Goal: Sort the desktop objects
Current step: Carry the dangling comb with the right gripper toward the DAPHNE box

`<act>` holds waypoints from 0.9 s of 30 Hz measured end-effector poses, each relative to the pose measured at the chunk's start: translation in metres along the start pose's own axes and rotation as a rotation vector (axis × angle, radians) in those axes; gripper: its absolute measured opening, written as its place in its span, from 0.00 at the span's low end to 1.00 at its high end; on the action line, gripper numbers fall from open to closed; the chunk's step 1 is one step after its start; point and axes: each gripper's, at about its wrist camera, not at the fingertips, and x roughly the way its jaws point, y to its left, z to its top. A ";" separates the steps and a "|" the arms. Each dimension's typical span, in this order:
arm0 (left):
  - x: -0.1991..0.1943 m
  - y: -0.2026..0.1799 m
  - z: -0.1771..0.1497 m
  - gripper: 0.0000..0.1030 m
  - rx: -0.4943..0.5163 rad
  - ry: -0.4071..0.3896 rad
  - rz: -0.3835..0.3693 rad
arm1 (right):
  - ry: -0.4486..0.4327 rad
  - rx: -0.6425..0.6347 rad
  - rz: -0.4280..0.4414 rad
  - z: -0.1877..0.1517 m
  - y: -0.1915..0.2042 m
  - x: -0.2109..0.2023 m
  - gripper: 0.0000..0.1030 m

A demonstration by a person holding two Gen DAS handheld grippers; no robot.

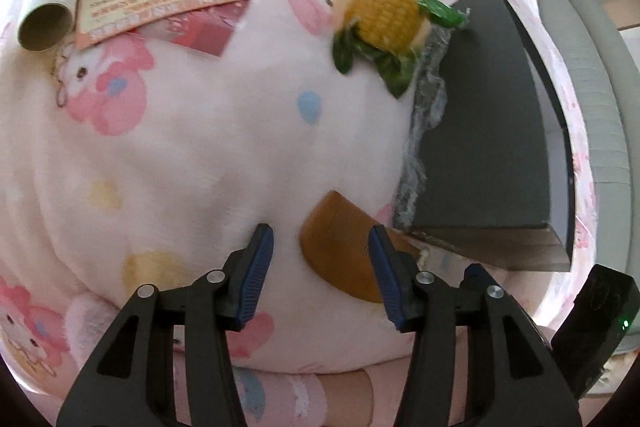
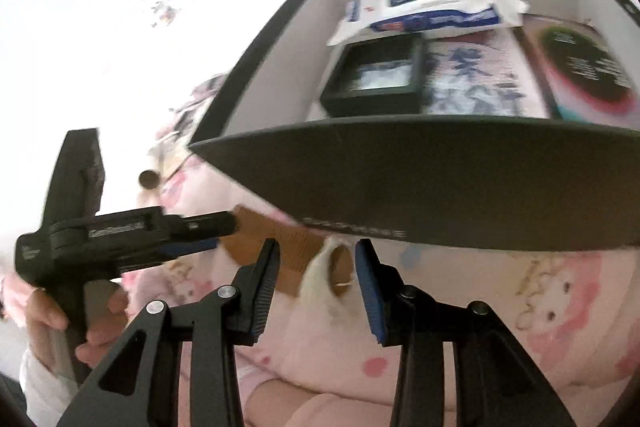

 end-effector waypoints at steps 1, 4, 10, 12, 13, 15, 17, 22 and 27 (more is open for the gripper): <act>0.002 0.000 0.000 0.44 0.004 -0.005 0.013 | 0.033 0.031 -0.011 0.000 -0.005 0.007 0.34; 0.007 -0.003 0.001 0.33 0.029 -0.022 0.061 | 0.114 0.092 -0.014 0.003 -0.021 0.028 0.34; 0.010 -0.008 -0.005 0.23 0.069 -0.014 0.059 | 0.129 0.069 -0.005 0.000 -0.017 0.033 0.35; 0.009 -0.008 -0.009 0.23 0.068 0.004 0.041 | 0.145 0.066 0.052 -0.002 -0.015 0.030 0.35; 0.008 -0.008 -0.011 0.23 0.071 0.005 0.037 | 0.149 0.061 0.097 -0.004 -0.013 0.028 0.35; 0.007 -0.008 -0.015 0.23 0.076 -0.002 0.029 | 0.144 0.034 0.142 -0.007 -0.007 0.023 0.35; 0.002 -0.006 -0.015 0.23 0.074 -0.017 0.022 | 0.127 0.014 0.123 -0.010 -0.003 0.019 0.35; -0.010 0.011 0.003 0.23 0.042 -0.017 0.067 | 0.109 0.045 -0.006 -0.003 -0.015 0.025 0.35; -0.011 0.012 0.002 0.23 0.055 -0.023 0.085 | 0.158 0.052 -0.071 0.002 -0.022 0.043 0.35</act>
